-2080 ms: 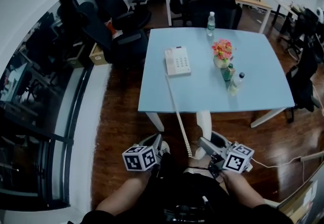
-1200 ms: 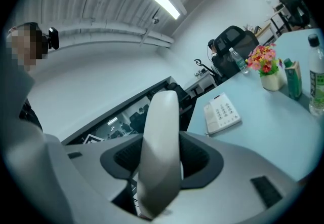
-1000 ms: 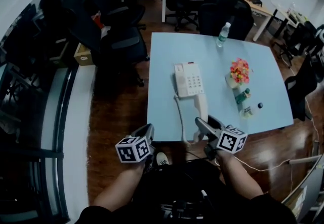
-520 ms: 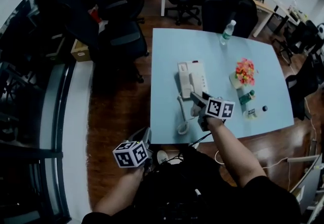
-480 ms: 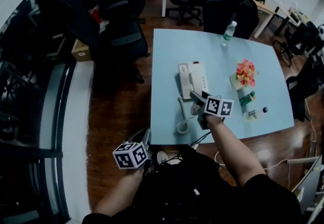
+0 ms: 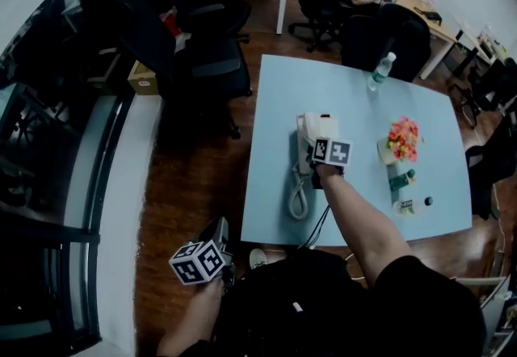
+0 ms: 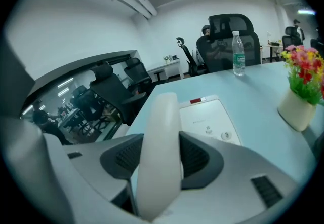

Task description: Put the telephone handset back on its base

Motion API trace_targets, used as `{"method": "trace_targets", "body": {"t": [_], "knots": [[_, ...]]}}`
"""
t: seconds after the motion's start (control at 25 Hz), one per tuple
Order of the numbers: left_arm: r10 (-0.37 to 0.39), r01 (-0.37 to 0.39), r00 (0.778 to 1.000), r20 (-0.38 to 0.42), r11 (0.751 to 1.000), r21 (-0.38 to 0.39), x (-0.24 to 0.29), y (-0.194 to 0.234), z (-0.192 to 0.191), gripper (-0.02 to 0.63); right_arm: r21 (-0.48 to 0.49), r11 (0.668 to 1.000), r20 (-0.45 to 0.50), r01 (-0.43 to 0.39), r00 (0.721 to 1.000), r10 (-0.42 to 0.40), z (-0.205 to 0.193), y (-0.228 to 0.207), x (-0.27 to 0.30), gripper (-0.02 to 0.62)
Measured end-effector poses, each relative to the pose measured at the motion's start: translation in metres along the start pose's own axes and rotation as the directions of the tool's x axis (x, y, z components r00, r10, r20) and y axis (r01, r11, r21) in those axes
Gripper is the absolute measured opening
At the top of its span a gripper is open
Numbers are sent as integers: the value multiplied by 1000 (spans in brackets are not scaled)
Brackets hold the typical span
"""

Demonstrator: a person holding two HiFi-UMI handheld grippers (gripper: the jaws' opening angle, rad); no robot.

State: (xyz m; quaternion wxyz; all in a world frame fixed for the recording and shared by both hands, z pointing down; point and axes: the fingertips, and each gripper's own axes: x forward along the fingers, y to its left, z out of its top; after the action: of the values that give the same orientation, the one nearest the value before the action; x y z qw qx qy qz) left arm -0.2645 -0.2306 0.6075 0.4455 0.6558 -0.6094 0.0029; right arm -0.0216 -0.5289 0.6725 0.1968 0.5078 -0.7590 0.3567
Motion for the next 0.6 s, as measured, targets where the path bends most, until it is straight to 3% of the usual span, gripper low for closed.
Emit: {"method": "trace_targets", "body": {"t": [0.36, 0.52, 0.6], "knots": [[44, -44, 999, 10, 998, -33, 6, 5, 5, 0, -38, 999, -39, 16, 999, -17, -8, 1, 25, 236], [42, -42, 999, 3, 999, -29, 11, 3, 7, 0, -106, 992, -20, 66, 997, -69, -2, -3, 20, 326], [39, -39, 999, 2, 999, -26, 13, 2, 8, 0, -79, 994, 16, 74, 997, -73, 5, -8, 7, 326]]}}
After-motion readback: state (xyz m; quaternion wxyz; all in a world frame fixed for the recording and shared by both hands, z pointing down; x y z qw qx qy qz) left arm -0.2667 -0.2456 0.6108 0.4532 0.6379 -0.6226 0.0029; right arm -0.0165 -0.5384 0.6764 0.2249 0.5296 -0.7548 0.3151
